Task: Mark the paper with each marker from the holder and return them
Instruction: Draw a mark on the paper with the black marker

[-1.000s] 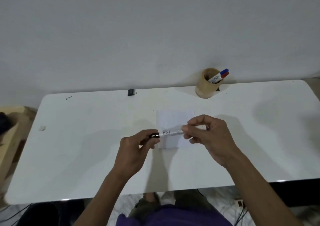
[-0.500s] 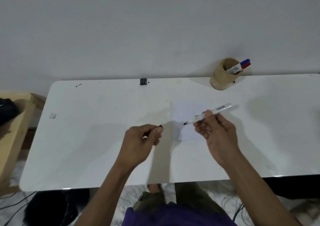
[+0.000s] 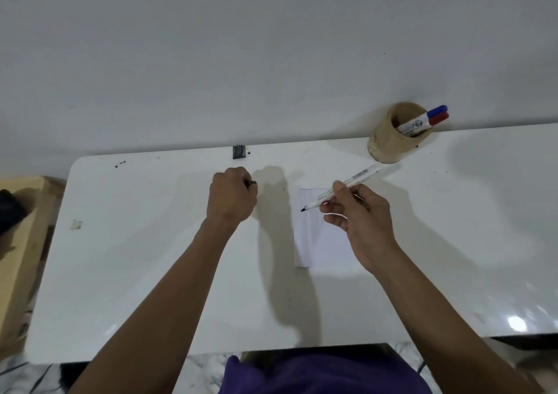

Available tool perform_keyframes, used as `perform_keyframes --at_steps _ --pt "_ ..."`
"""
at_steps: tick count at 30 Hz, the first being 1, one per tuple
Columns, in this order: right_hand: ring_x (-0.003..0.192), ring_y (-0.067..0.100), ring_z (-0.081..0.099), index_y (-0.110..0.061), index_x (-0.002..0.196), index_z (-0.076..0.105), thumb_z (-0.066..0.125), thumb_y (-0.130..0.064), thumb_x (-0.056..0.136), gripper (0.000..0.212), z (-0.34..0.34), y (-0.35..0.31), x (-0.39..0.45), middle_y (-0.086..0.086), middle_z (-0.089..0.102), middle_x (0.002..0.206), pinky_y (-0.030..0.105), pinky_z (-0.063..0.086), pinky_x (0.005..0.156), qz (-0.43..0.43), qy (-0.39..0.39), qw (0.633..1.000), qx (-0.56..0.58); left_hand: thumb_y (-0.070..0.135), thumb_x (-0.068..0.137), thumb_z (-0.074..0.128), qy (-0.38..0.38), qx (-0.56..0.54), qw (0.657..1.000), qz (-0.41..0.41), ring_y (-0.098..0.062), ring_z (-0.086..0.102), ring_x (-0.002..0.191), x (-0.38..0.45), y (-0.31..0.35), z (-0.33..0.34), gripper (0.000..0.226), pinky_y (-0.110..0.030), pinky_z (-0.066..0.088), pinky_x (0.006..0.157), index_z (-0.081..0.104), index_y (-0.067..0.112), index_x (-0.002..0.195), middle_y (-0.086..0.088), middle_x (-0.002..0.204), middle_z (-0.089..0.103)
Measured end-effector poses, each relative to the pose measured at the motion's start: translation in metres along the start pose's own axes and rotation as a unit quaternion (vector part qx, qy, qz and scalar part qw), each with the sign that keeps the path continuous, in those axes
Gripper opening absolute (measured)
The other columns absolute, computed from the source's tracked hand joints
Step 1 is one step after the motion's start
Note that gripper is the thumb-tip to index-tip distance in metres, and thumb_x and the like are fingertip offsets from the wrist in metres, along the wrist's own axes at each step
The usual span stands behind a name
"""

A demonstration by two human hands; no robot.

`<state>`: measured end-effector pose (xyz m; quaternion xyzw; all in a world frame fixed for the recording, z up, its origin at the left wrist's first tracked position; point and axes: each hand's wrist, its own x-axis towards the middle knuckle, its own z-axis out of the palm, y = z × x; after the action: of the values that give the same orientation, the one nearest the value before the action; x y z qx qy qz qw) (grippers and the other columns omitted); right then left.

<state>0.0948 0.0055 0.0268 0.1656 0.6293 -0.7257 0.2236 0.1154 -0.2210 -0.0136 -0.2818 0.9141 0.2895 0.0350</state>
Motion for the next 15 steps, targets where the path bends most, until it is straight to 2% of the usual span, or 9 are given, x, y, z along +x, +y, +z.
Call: perform_keyframes --at_steps 4,6,8,10,12,14,15 --pt "0.069 0.020 0.071 -0.005 0.090 0.067 0.065 -0.019 0.099 0.017 -0.002 0.000 0.010 0.004 0.072 0.072 0.030 0.058 0.066 0.003 0.000 1.000 -0.014 0.013 0.092 0.059 -0.034 0.072 0.997 -0.003 -0.035 0.066 0.084 0.015 0.002 0.009 0.015 -0.033 0.045 0.065 0.070 0.003 0.094 -0.016 0.092 0.073" --pt "0.070 0.020 0.071 -0.004 0.091 0.066 0.066 -0.020 0.099 0.017 -0.004 0.001 0.014 0.002 0.073 0.070 0.030 0.058 0.066 0.005 0.001 1.000 -0.021 0.014 0.092 0.060 -0.039 0.078 0.996 -0.013 -0.036 0.066 0.084 0.019 0.004 0.011 0.015 -0.035 0.048 0.065 0.069 0.002 0.094 -0.016 0.092 0.072" --pt "0.071 0.021 0.071 -0.004 0.092 0.066 0.067 -0.021 0.098 0.018 -0.005 0.003 0.016 0.001 0.073 0.071 0.031 0.058 0.066 0.009 0.004 1.000 -0.026 0.014 0.091 0.061 -0.046 0.067 0.996 -0.023 -0.038 0.068 0.087 0.022 0.005 0.011 0.015 -0.039 0.055 0.071 0.069 0.003 0.097 -0.017 0.093 0.072" --pt "0.071 0.022 0.071 -0.005 0.094 0.067 0.067 -0.021 0.099 0.016 -0.007 0.006 0.018 0.003 0.073 0.074 0.031 0.057 0.066 0.012 0.007 0.999 -0.029 0.019 0.090 0.064 -0.043 0.070 0.996 -0.027 -0.037 0.066 0.100 0.019 0.008 0.006 0.027 -0.041 0.055 0.080 0.065 0.004 0.112 -0.016 0.105 0.071" --pt "0.071 0.021 0.072 -0.008 0.098 0.067 0.067 -0.018 0.098 0.010 -0.008 0.008 0.018 0.005 0.074 0.081 0.030 0.057 0.065 0.005 0.007 0.999 -0.039 0.027 0.089 0.063 -0.003 0.062 0.997 -0.043 -0.033 0.060 0.111 0.006 0.012 0.000 0.043 -0.043 0.052 0.083 0.055 0.009 0.127 -0.012 0.118 0.064" --pt "0.069 0.019 0.072 -0.010 0.098 0.065 0.072 -0.012 0.094 0.009 -0.010 0.009 0.018 0.007 0.072 0.086 0.028 0.058 0.064 -0.013 0.009 0.999 -0.052 0.033 0.091 0.061 0.078 0.034 0.996 -0.037 -0.028 0.057 0.113 -0.018 0.014 -0.002 0.042 -0.040 0.049 0.078 0.052 0.015 0.129 -0.008 0.116 0.061" --pt "0.068 0.017 0.072 -0.009 0.098 0.063 0.075 -0.009 0.091 0.013 -0.012 0.010 0.018 0.007 0.071 0.087 0.027 0.058 0.063 -0.023 0.013 0.998 -0.056 0.033 0.092 0.060 0.110 0.023 0.994 -0.009 -0.027 0.057 0.110 -0.032 0.014 0.000 0.039 -0.039 0.049 0.075 0.053 0.015 0.126 -0.007 0.113 0.060"
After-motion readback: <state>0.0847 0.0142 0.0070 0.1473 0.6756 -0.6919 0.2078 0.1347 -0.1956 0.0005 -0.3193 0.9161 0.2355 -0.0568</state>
